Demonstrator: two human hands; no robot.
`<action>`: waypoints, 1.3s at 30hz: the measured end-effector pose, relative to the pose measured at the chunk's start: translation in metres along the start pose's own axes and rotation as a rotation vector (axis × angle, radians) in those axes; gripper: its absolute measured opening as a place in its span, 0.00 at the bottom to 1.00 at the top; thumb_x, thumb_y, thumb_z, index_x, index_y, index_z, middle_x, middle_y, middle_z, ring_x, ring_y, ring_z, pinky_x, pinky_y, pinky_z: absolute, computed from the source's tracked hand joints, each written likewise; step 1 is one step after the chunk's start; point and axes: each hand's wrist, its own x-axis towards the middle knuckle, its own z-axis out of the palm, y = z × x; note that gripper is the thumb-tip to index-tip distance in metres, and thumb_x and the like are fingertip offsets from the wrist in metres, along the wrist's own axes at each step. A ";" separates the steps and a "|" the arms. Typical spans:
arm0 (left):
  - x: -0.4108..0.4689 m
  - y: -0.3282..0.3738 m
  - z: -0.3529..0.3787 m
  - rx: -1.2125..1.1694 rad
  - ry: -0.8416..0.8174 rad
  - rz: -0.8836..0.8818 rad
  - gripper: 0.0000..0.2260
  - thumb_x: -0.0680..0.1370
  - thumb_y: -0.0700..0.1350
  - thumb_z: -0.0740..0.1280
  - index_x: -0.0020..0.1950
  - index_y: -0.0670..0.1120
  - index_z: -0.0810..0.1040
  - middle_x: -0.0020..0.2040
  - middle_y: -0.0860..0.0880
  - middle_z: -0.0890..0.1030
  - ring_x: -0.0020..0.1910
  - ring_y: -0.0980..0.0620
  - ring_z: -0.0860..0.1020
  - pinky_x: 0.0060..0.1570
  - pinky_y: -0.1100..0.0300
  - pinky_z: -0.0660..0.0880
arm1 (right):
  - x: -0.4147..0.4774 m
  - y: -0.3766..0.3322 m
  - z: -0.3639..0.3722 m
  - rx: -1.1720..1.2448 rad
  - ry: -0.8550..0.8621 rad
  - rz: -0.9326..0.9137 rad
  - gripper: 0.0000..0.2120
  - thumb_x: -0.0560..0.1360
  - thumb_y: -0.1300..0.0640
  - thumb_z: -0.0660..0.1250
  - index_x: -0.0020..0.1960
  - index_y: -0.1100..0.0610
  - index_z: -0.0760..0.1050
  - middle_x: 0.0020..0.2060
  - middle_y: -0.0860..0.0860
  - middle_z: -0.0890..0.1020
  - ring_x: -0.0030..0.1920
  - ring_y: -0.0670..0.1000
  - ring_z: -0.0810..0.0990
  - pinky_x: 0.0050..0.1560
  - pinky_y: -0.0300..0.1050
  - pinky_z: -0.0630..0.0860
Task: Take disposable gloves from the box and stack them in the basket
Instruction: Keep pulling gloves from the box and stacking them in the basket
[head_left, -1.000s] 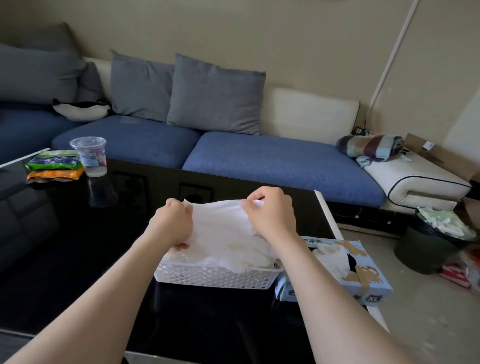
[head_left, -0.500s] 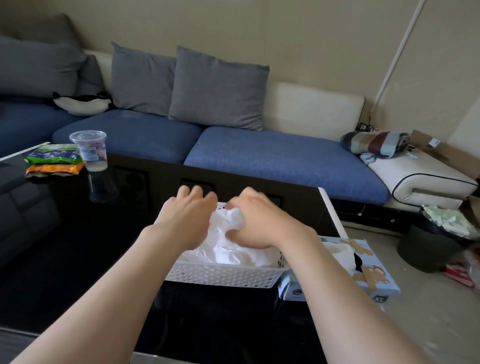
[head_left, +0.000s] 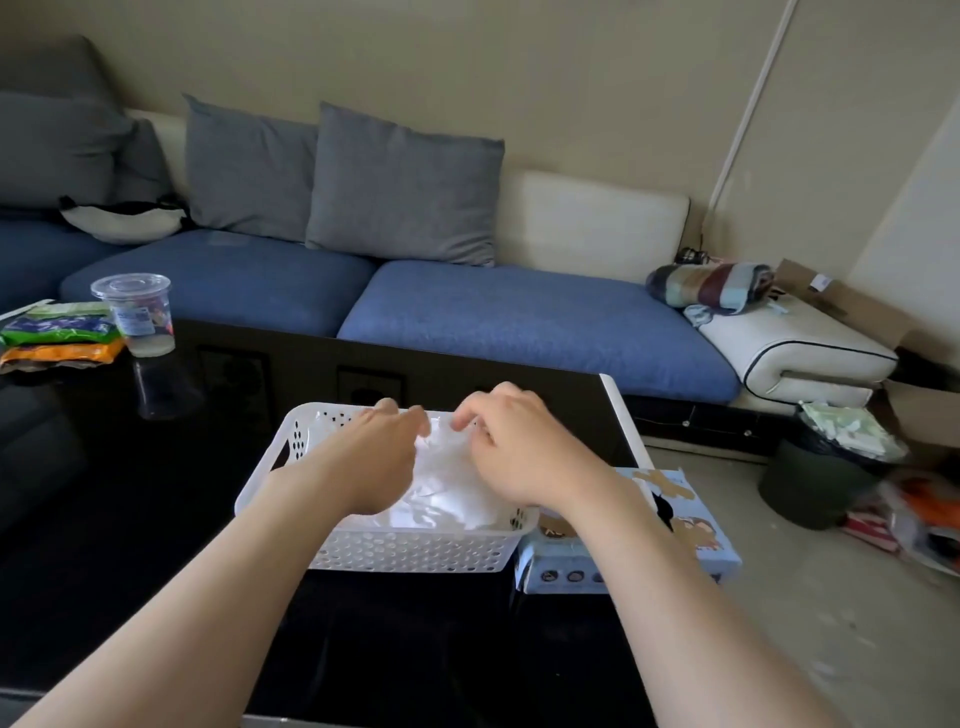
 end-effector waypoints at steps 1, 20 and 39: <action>0.000 0.008 0.000 -0.059 0.019 0.045 0.15 0.86 0.42 0.58 0.71 0.53 0.71 0.64 0.50 0.72 0.56 0.51 0.76 0.56 0.55 0.74 | -0.008 0.003 -0.009 -0.004 0.012 0.027 0.17 0.84 0.61 0.58 0.66 0.49 0.79 0.64 0.49 0.75 0.63 0.51 0.76 0.64 0.54 0.78; 0.021 0.106 0.033 -0.173 0.143 0.385 0.09 0.83 0.52 0.64 0.58 0.54 0.82 0.52 0.57 0.81 0.56 0.52 0.74 0.59 0.52 0.75 | -0.059 0.085 -0.042 -0.282 0.070 0.234 0.10 0.77 0.61 0.77 0.54 0.49 0.84 0.48 0.48 0.76 0.50 0.56 0.80 0.56 0.51 0.79; 0.037 0.134 0.048 -0.305 0.266 0.199 0.06 0.79 0.54 0.73 0.44 0.56 0.79 0.40 0.59 0.82 0.46 0.55 0.81 0.60 0.46 0.76 | -0.042 0.126 -0.024 -0.142 0.311 0.248 0.21 0.84 0.66 0.57 0.34 0.53 0.65 0.36 0.53 0.73 0.37 0.57 0.77 0.31 0.45 0.65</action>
